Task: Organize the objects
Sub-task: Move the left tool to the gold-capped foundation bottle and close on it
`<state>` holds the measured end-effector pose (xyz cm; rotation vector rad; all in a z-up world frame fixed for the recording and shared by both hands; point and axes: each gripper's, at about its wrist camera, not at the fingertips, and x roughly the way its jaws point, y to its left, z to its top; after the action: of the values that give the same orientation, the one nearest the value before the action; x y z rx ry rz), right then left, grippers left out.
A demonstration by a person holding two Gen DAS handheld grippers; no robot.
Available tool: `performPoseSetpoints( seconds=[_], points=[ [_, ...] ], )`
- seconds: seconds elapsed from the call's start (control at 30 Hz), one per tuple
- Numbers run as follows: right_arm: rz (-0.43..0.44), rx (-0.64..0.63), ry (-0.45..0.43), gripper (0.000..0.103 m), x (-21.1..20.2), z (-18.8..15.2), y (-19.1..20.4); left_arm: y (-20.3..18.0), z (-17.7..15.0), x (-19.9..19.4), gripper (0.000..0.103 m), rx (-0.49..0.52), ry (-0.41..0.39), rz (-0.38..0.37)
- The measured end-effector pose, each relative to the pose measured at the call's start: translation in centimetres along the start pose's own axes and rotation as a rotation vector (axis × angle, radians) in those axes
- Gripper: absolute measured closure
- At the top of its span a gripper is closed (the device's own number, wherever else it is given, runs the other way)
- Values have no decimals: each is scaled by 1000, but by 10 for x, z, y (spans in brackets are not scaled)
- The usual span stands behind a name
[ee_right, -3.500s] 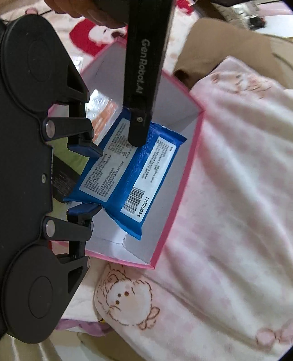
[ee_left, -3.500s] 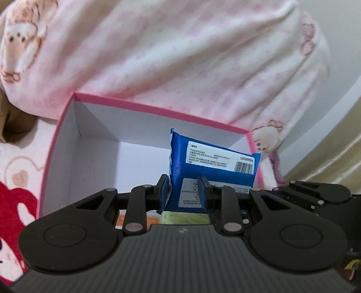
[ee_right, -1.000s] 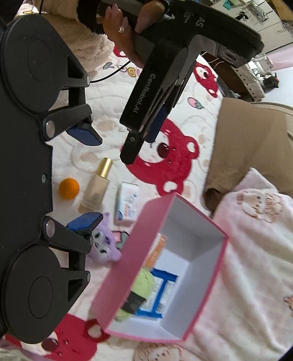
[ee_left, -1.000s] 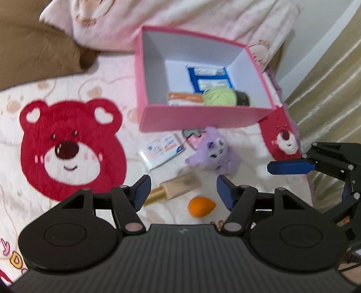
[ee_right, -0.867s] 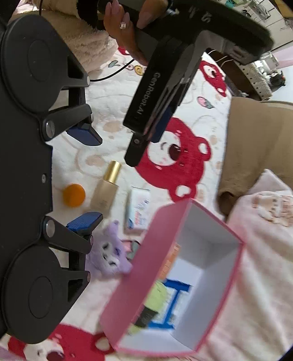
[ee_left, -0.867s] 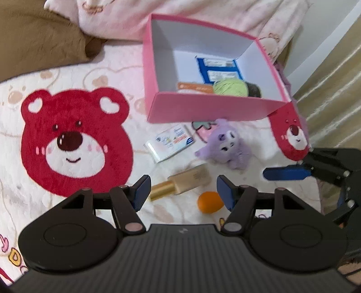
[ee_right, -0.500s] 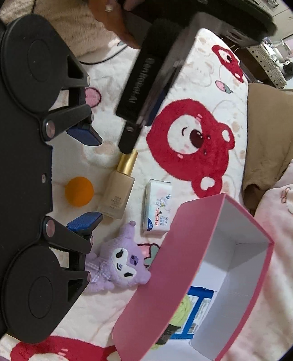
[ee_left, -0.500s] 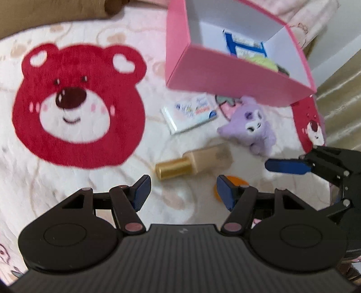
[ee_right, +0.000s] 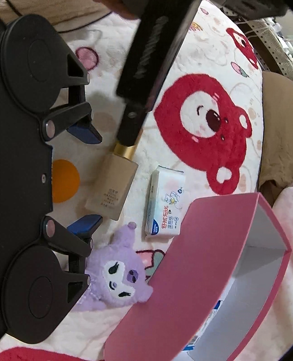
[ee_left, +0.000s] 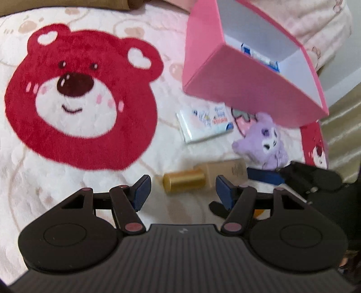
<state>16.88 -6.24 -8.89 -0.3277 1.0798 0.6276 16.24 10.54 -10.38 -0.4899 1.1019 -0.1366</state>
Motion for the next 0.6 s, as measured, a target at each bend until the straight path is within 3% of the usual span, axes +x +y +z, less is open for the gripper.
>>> performPoseSetpoints(
  seconds=[0.23,0.47,0.5,0.53,0.6],
  points=[
    [1,96,-19,30,20,-6,-11,9,10,5,45,-24,-13,-67],
    [2,93,-75,34,14,-14,-9,13,8,19,50,-84,55,-123],
    [-7,77,-81,36,14,-14,-8,12,11,22,50,-90,62,-118],
    [-24,63,-82,45,13,-15,-8,11,13,23,52,-92,54,-107],
    [-19,72,-87,49,12,-16,-12,12,14,27,54,-93,45,-91]
  ],
)
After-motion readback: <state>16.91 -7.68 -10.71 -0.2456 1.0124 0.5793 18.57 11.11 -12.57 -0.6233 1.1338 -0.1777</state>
